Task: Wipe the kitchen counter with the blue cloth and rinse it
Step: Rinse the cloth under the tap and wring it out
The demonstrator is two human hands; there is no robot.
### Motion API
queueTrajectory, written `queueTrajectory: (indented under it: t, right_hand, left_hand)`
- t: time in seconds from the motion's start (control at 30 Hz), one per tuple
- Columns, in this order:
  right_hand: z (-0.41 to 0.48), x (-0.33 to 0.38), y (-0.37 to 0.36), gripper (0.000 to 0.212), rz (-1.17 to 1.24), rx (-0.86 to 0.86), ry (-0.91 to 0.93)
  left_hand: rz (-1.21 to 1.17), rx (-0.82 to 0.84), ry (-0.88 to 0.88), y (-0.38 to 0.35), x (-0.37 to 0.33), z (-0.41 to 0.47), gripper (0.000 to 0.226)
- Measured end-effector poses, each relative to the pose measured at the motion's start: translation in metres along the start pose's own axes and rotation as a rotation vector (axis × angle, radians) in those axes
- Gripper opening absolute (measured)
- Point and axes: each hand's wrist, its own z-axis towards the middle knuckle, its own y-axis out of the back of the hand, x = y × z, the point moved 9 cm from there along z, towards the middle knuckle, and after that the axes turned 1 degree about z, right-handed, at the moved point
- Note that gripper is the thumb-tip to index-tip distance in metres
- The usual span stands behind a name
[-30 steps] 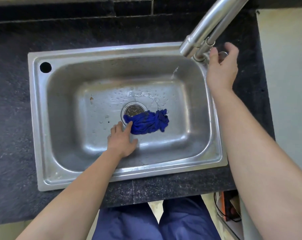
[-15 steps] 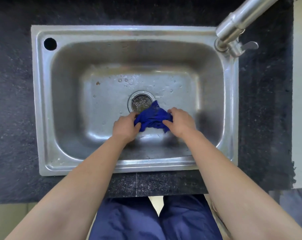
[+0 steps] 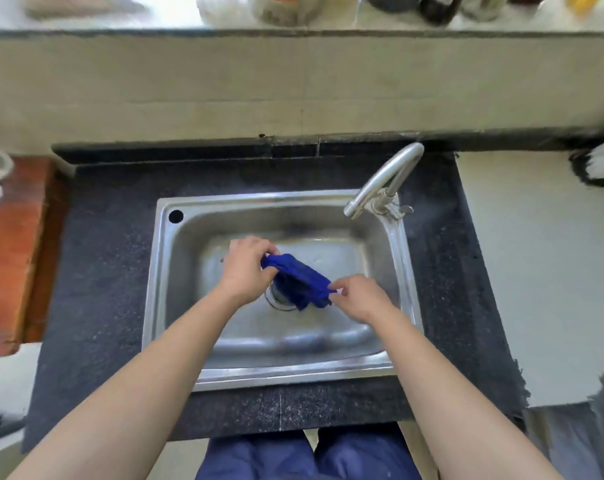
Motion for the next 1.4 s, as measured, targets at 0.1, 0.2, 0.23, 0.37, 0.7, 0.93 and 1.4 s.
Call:
queueTrajectory:
  t: [0.1,0.2,0.23,0.37,0.7,0.93,1.4]
  right_hand:
    - [-0.023,0.041,0.037,0.041,0.14,-0.103,0.107]
    - [-0.05,0.084,0.073,0.051,0.243,-0.182,0.261]
    - [-0.059,0.098,0.079,0.057,0.266,-0.175,0.315]
    - [-0.082,0.137,0.082,0.066,0.373,-0.054,0.438]
    - [-0.107,0.148,0.122,0.011,0.567,-0.441,0.364]
    - [-0.113,0.149,0.119,0.009,0.562,-0.405,0.395]
    - [-0.104,0.136,0.089,0.031,0.709,-0.189,0.333]
  left_hand:
    - [0.024,-0.024,-0.096,0.043,-0.046,-0.012,0.034]
    - [-0.005,-0.059,-0.173,0.078,-0.073,-0.032,0.044]
    - [-0.024,-0.079,-0.186,0.088,-0.078,-0.038,0.045]
    - [-0.091,-0.18,-0.237,0.128,-0.096,-0.054,0.039]
    - [0.072,-0.246,-0.238,0.173,-0.092,-0.057,0.023]
    - [0.469,-0.143,-0.164,0.151,-0.073,-0.053,0.036]
    - [0.148,-0.209,-0.062,0.144,-0.081,-0.067,0.043]
